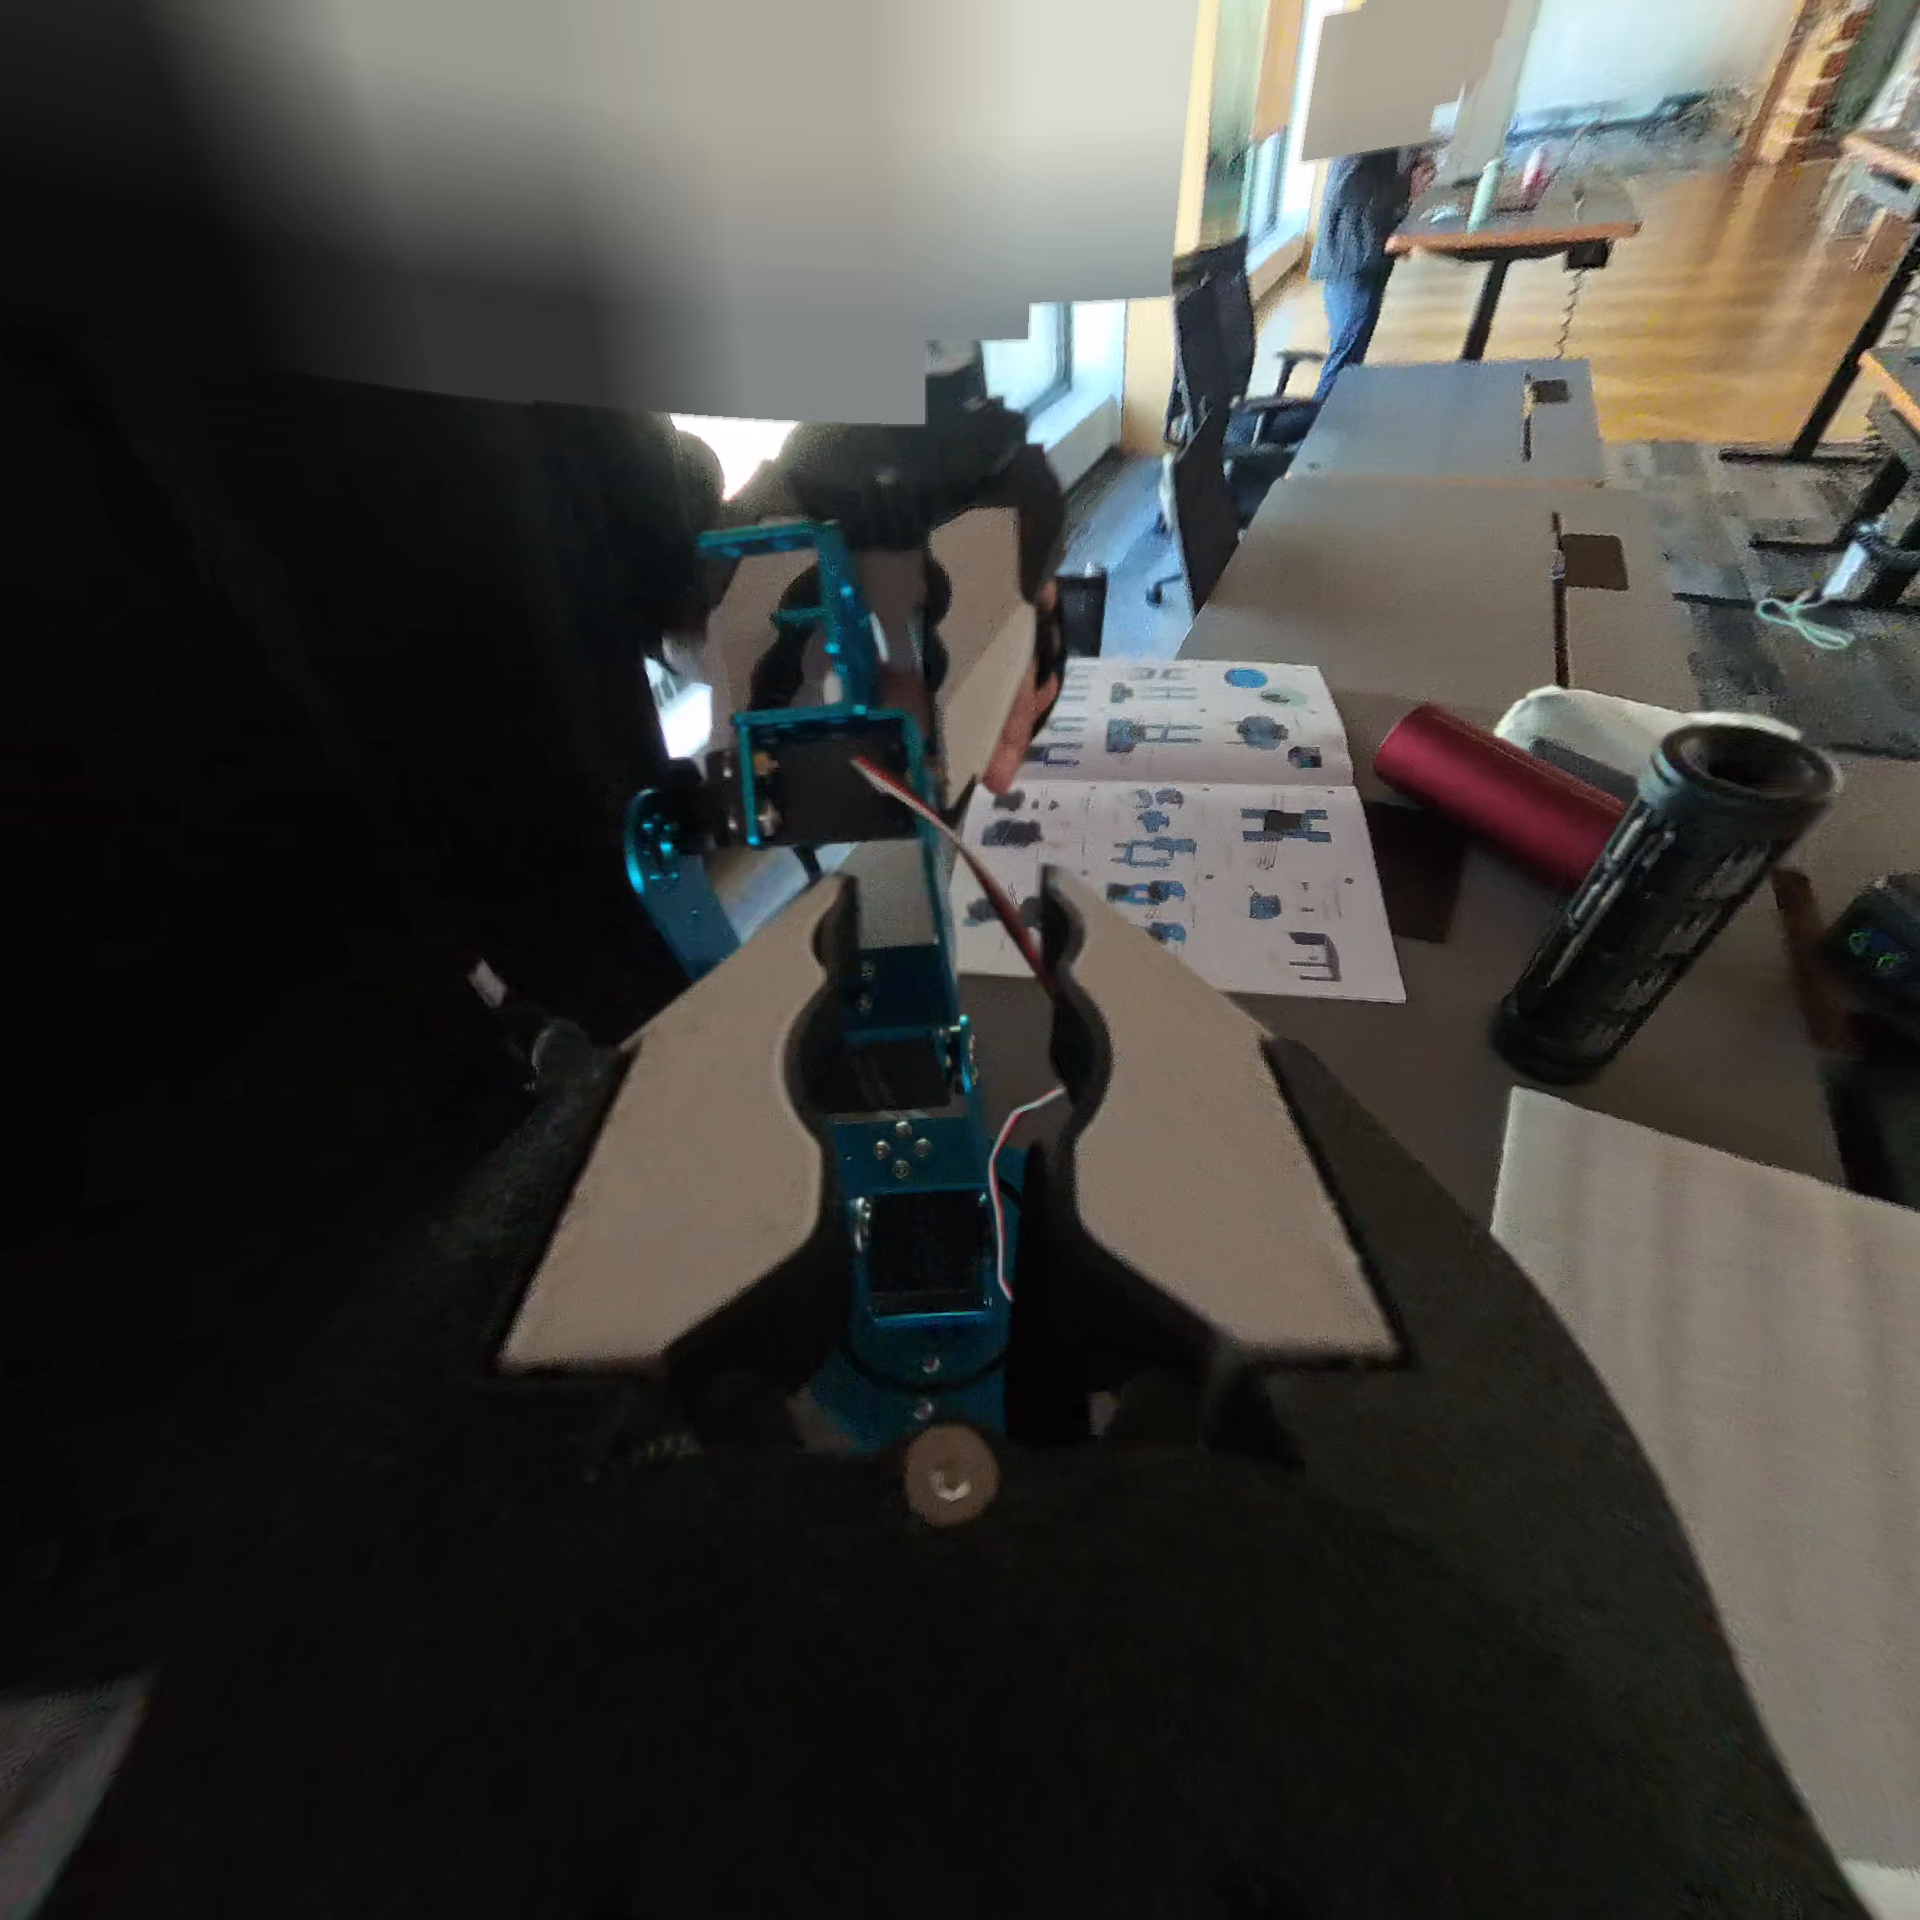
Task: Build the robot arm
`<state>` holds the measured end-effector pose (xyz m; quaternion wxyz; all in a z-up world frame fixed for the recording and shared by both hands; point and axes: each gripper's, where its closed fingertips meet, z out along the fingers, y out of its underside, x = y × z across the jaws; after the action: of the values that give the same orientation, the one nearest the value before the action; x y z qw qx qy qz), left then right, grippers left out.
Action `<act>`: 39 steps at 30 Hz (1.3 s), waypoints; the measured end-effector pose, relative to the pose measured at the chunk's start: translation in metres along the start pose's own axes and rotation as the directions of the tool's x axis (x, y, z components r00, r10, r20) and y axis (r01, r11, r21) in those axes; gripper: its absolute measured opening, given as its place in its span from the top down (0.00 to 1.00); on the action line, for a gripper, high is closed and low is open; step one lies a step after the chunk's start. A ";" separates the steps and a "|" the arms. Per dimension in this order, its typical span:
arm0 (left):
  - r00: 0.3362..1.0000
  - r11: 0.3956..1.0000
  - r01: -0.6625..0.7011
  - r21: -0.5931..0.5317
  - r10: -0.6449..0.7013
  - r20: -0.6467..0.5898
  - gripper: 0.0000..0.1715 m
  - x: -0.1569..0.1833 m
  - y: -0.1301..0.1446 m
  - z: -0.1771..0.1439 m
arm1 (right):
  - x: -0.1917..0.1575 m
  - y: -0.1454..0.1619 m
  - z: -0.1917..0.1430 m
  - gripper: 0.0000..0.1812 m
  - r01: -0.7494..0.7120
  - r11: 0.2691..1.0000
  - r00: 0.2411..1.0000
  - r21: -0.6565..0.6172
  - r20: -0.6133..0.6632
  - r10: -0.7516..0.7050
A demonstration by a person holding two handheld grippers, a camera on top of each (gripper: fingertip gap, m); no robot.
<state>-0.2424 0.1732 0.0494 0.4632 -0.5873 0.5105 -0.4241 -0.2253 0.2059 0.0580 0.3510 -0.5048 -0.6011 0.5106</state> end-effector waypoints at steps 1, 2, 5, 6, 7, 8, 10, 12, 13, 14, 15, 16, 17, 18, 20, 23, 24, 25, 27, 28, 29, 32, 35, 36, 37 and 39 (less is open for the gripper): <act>1.000 1.000 0.001 -0.006 -0.001 -0.002 0.74 0.000 0.000 0.000 | -0.004 -0.002 0.003 0.87 0.033 0.999 0.999 -0.012 0.009 -0.033; 1.000 1.000 -0.002 -0.014 0.001 -0.004 0.74 0.001 0.000 0.001 | -0.006 -0.006 0.006 0.88 0.057 0.998 0.998 -0.011 0.014 -0.057; 1.000 0.999 -0.023 -0.046 0.023 -0.007 0.74 0.001 -0.001 0.002 | -0.007 -0.009 0.009 0.98 0.101 0.994 0.995 -0.030 0.024 -0.100; 1.000 0.998 -0.029 -0.059 0.028 -0.011 0.74 0.001 -0.001 0.001 | -0.005 -0.008 0.009 0.99 0.114 0.993 0.993 -0.038 0.012 -0.113; 0.999 0.997 -0.040 -0.071 0.039 -0.014 0.74 0.001 -0.001 0.001 | -0.005 -0.008 0.009 0.99 0.117 0.992 0.993 -0.042 0.010 -0.117; 0.999 0.996 -0.046 -0.082 0.044 -0.019 0.74 0.001 0.000 0.000 | -0.005 -0.008 0.010 1.00 0.122 0.991 0.993 -0.049 0.008 -0.121; 0.997 0.992 -0.071 -0.103 0.069 -0.017 0.74 -0.002 0.000 -0.001 | -0.002 -0.008 0.011 1.00 0.100 0.992 0.995 -0.079 -0.006 -0.100; 0.996 0.989 -0.091 -0.116 0.090 -0.019 0.74 -0.002 0.001 -0.003 | -0.001 -0.008 0.012 1.00 0.110 0.990 0.993 -0.092 -0.021 -0.113; 0.994 0.986 -0.111 -0.126 0.109 -0.017 0.74 -0.002 0.001 -0.004 | 0.000 -0.008 0.012 1.00 0.104 0.990 0.994 -0.094 -0.032 -0.108; 0.992 0.983 -0.123 -0.134 0.122 -0.020 0.74 -0.003 0.001 -0.004 | 0.000 -0.008 0.013 1.00 0.101 0.991 0.994 -0.089 -0.041 -0.105; 0.991 0.981 -0.134 -0.140 0.133 -0.015 0.74 -0.004 0.002 -0.005 | 0.002 -0.008 0.013 1.00 0.101 0.991 0.993 -0.087 -0.056 -0.106; 0.990 0.979 -0.141 -0.144 0.141 -0.015 0.74 -0.004 0.002 -0.005 | 0.002 -0.008 0.013 1.00 0.101 0.991 0.992 -0.085 -0.064 -0.106; 0.990 0.979 -0.140 -0.148 0.139 -0.018 0.74 -0.004 0.002 -0.004 | 0.003 -0.008 0.013 1.00 0.102 0.991 0.991 -0.085 -0.077 -0.108; 0.990 0.979 -0.138 -0.149 0.136 -0.019 0.74 -0.004 0.003 -0.004 | 0.005 -0.008 0.013 1.00 0.106 0.991 0.989 -0.084 -0.093 -0.114; 0.990 0.978 -0.139 -0.153 0.137 -0.023 0.74 -0.004 0.003 -0.003 | 0.005 -0.008 0.012 1.00 0.089 0.993 0.991 -0.072 -0.097 -0.096; 0.988 0.973 -0.154 -0.170 0.151 -0.034 0.74 -0.004 0.003 -0.003 | 0.006 -0.008 0.011 1.00 0.092 0.993 0.989 -0.069 -0.110 -0.100; 0.988 0.973 -0.157 -0.171 0.154 -0.032 0.74 -0.004 0.002 -0.002 | 0.007 -0.008 0.011 1.00 0.095 0.993 0.987 -0.075 -0.122 -0.103; 0.988 0.973 -0.157 -0.169 0.153 -0.032 0.74 -0.004 0.003 -0.002 | 0.007 -0.008 0.011 1.00 0.091 0.993 0.987 -0.077 -0.127 -0.101; 0.986 0.971 -0.165 -0.175 0.161 -0.036 0.74 -0.005 0.002 -0.002 | 0.008 -0.008 0.011 0.99 0.098 0.991 0.983 -0.087 -0.144 -0.110; 0.986 0.969 -0.169 -0.182 0.164 -0.042 0.74 -0.004 0.002 -0.002 | 0.008 -0.008 0.011 0.99 0.098 0.991 0.983 -0.093 -0.145 -0.110; 0.984 0.966 -0.178 -0.187 0.173 -0.042 0.73 -0.004 0.002 -0.002 | 0.008 -0.008 0.011 0.99 0.098 0.990 0.982 -0.097 -0.151 -0.112; 0.983 0.965 -0.182 -0.188 0.178 -0.038 0.74 -0.005 0.002 -0.002 | 0.010 -0.007 0.011 0.99 0.103 0.989 0.978 -0.110 -0.173 -0.121; 0.984 0.966 -0.180 -0.187 0.177 -0.034 0.74 -0.005 0.002 -0.002 | 0.010 -0.007 0.011 0.99 0.118 0.985 0.970 -0.122 -0.196 -0.141; 0.984 0.967 -0.179 -0.183 0.176 -0.034 0.74 -0.004 0.002 -0.002 | 0.010 -0.007 0.011 0.99 0.114 0.986 0.971 -0.122 -0.196 -0.136; 0.984 0.967 -0.178 -0.182 0.175 -0.032 0.74 -0.004 0.002 -0.002 | 0.010 -0.007 0.011 0.99 0.111 0.986 0.970 -0.123 -0.201 -0.134; 0.984 0.967 -0.179 -0.183 0.176 -0.030 0.74 -0.005 0.002 -0.002 | 0.011 -0.007 0.011 0.99 0.117 0.984 0.964 -0.133 -0.224 -0.145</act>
<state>-0.2455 0.1780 0.0481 0.4392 -0.5768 0.6013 -0.3358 -0.2405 0.2142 0.0615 0.4214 -0.5401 -0.6171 0.3872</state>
